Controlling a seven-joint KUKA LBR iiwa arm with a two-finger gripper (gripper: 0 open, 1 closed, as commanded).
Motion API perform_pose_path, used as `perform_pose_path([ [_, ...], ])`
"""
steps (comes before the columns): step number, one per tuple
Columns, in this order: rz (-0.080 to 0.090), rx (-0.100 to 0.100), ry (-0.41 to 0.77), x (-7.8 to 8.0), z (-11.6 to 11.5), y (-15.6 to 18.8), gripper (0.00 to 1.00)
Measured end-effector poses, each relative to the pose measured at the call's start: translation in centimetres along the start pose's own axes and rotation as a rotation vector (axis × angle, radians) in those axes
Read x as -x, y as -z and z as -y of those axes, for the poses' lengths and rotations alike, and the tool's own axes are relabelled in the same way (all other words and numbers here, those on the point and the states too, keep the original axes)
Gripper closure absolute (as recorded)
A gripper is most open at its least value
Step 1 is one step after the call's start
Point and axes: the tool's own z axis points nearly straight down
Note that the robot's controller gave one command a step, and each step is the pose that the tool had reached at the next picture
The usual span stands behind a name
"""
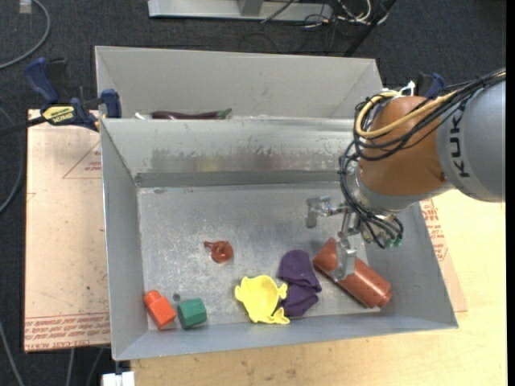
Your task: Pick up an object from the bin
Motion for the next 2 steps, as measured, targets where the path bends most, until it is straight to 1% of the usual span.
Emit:
perform_pose_path([
  [1, 0.0, 0.001, 0.313, -1.49, -1.09, -6.07, 1.0],
  [2, 0.0, 0.001, 0.313, -1.49, -1.09, -6.07, 1.0],
])
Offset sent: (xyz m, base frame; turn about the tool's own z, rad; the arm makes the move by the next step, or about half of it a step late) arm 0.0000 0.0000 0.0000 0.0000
